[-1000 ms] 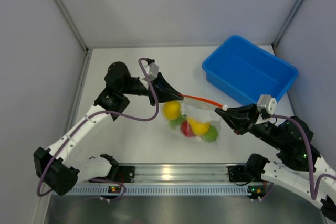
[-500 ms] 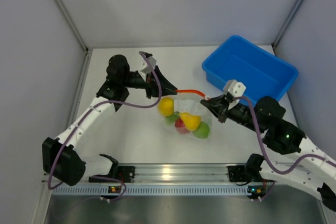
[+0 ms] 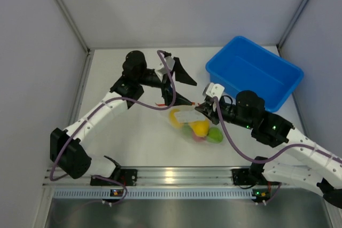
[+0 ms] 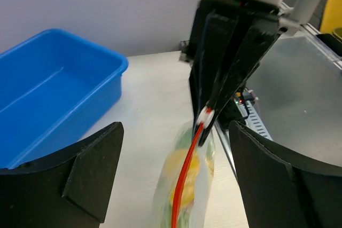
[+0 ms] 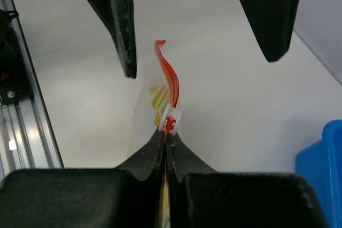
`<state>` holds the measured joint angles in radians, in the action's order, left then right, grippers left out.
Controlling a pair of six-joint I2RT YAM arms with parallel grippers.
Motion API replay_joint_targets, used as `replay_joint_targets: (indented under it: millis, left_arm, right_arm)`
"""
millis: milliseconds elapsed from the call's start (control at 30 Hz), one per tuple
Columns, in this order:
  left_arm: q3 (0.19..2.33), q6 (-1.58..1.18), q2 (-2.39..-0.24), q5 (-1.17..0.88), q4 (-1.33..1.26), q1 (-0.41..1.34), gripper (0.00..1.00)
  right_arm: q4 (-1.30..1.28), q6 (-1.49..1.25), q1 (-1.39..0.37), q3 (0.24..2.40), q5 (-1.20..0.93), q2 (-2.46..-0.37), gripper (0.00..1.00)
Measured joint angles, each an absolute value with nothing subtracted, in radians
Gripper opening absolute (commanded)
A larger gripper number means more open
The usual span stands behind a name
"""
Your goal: Open the zip-top bag and remove the fake food
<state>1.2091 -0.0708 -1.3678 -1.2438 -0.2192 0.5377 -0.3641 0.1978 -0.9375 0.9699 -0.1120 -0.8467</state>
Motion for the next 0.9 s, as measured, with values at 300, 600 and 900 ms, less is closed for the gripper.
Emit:
replay_joint_targets:
  millis: [300,600,900]
  left_arm:
    - [1.264,-0.05,-1.412,-1.282,-0.224,0.672,0.65]
    - [1.264,-0.054,-1.448,-1.294,-0.224,0.671,0.51]
    - [1.26,-0.057,-1.458,-1.301,-0.225,0.668,0.37]
  right_arm:
    - [-0.389,0.216,-0.937,0.982,-0.12,-0.856,0.0]
    - [-0.391,0.218,-0.937,0.984,-0.122,-0.855,0.0]
    - [-0.392,0.218,-0.935,0.984,-0.099,-0.844,0.0]
